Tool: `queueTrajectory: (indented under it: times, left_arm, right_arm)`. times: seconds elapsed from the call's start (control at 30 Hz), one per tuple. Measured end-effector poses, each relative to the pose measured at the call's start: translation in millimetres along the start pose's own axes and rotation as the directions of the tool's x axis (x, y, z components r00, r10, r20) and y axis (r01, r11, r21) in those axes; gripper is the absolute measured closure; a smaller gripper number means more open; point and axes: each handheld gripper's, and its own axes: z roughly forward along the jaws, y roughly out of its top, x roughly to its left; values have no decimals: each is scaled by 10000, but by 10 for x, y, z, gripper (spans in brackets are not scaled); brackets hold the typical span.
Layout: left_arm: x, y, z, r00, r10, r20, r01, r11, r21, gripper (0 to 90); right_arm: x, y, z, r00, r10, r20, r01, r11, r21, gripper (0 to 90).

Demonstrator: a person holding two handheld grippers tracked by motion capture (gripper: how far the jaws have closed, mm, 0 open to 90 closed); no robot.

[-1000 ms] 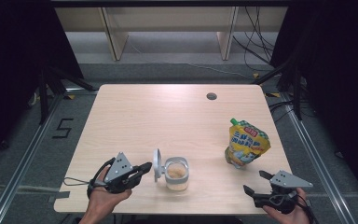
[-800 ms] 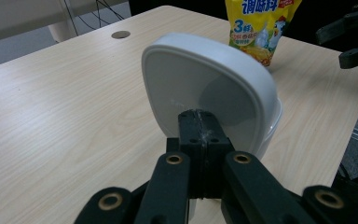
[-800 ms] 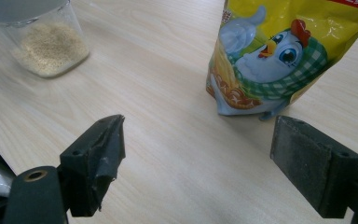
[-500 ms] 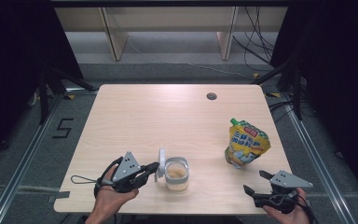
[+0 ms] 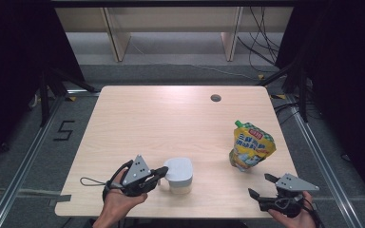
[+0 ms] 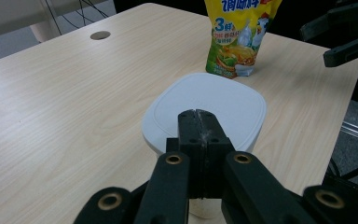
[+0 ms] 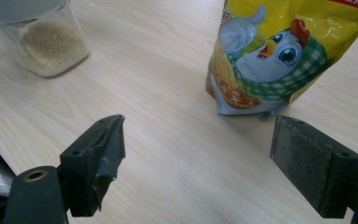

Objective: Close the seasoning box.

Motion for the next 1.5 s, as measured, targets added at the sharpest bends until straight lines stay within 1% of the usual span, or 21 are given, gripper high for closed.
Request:
queueTrajectory:
  times: [0.17,0.23,0.27,0.3,0.33,0.43,0.5,0.6,0.73,0.8,0.83,0.93,0.97,1.0,1.03,1.1,1.27,1.37,1.43,1.47,1.5]
  left_arm:
    - [45,5,-60,9993,-379,-75,378,9992,-130,836]
    - [62,4,-68,9990,-441,90,443,9988,-220,803]
    - [55,3,-80,9983,-577,49,578,9981,-214,774]
    - [70,0,-84,9987,-484,186,489,9983,-310,760]
    - [59,-5,-99,9979,-646,77,648,9973,-330,736]
    - [67,-26,-129,9953,-955,178,963,9943,-454,645]
    - [92,-38,-163,9961,-874,109,878,9950,-474,587]
    - [141,-104,-217,9947,-1020,-138,1012,9936,-507,515]
    - [204,-224,-279,9908,-1335,-219,1324,9902,-445,459]
    - [225,-297,-322,9890,-1434,-372,1420,9891,-377,448]
    - [228,-324,-330,9871,-1546,-406,1531,9875,-385,442]
    - [242,-424,-390,9835,-1729,-536,1720,9849,-207,423]
    - [253,-456,-402,9841,-1701,-501,1693,9854,-200,419]
    - [262,-472,-419,9869,-1540,-484,1536,9881,-117,415]
    - [252,-507,-432,9829,-1758,-551,1757,9844,-59,411]
    - [253,-553,-452,9834,-1737,-531,1742,9847,59,399]
    - [238,-637,-473,9842,-1724,-397,1737,9842,330,355]
    - [208,-683,-471,9891,-1439,-313,1457,9871,661,322]
    - [176,-711,-465,9891,-1439,-311,1459,9863,771,300]
    - [161,-728,-469,9908,-1315,-331,1340,9867,918,295]
    - [155,-745,-471,9922,-1188,-373,1222,9867,1074,287]
  right_arm:
    - [-10,-1,2,9999,-168,25,168,9998,-144,187]
    - [0,-1,-3,10000,-5,-22,5,10000,-17,187]
    - [-7,-2,1,9999,-102,-6,102,9999,-89,187]
    - [0,-2,-3,10000,-1,-22,1,10000,-23,187]
    - [-7,-3,0,9999,-121,13,122,9999,-113,187]
    - [2,-4,-4,10000,-30,-50,30,10000,-28,187]
    - [1,-5,-4,10000,-37,-48,37,10000,-28,187]
    - [2,-6,-2,10000,2,-58,-2,10000,-4,187]
    - [7,-5,1,10000,14,-96,-15,10000,-29,187]
    - [10,-3,-2,10000,-54,2,54,10000,80,187]
    - [-19,-1,11,9994,-330,-118,330,9994,-39,187]
    - [-6,-2,10,9996,-250,-130,250,9997,-9,187]
    - [17,-4,6,9999,-61,-94,61,10000,34,187]
    - [2,0,7,9996,-297,-43,297,9996,3,187]
    - [-16,3,11,9983,-579,53,580,9982,-133,187]
    - [-3,0,12,9993,-365,-49,365,9993,-3,187]
    - [-4,-1,10,9991,-413,-46,413,9991,-42,187]
    - [7,-5,21,9991,-347,-252,347,9994,15,187]
    - [11,1,18,9985,-479,-252,480,9988,17,187]
    - [30,-3,20,9991,-258,-339,260,9997,33,187]
    - [30,-1,11,9991,-289,-297,293,9995,104,187]
